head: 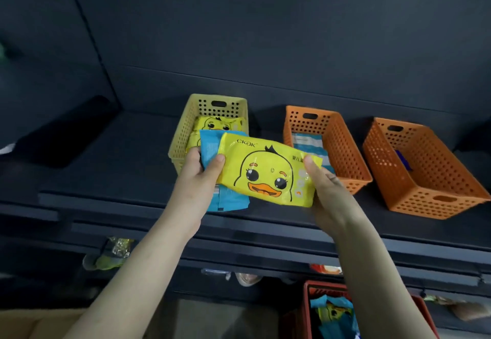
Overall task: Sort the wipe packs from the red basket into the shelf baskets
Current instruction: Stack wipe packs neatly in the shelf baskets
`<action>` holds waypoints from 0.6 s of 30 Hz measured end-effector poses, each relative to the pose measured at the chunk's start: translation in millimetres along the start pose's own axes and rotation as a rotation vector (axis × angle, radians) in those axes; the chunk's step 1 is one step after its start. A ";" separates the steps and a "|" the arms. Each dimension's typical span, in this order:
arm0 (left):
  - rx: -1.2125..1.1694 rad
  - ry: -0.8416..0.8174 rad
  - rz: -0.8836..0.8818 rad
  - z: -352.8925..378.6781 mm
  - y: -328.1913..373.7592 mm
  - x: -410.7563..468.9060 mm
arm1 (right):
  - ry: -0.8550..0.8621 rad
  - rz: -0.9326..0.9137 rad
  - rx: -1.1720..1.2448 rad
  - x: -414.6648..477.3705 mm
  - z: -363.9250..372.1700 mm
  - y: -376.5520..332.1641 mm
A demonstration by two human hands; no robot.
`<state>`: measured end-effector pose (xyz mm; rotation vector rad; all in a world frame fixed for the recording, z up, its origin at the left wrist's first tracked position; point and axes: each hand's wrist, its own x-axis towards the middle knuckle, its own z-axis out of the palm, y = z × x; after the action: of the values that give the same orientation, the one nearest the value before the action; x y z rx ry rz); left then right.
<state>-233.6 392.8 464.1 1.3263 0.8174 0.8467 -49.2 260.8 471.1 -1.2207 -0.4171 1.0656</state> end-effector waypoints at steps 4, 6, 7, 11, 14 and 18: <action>0.030 0.079 0.026 -15.2 7.8 49.4 | -0.016 0.031 -0.060 51.6 26.7 -14.7; 0.046 0.197 0.049 -29.5 10.8 78.0 | 0.009 -0.026 -0.043 83.1 32.5 -22.5; 0.040 0.255 0.049 -38.4 11.7 91.2 | 0.013 -0.054 -0.050 99.1 34.7 -26.5; 0.027 0.354 -0.031 -70.8 8.8 137.8 | 0.006 -0.149 -0.271 159.5 44.2 -39.3; 0.042 0.359 -0.063 -83.2 4.6 165.6 | -0.095 -0.216 -0.585 192.9 61.8 -38.4; 0.035 0.298 -0.128 -88.8 0.3 197.9 | -0.315 -0.108 -0.965 210.9 89.2 -14.8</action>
<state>-218.6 609.0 453.5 1.1792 1.1418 0.9442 -8.4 486.3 459.4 -1.8326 -1.3298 0.9781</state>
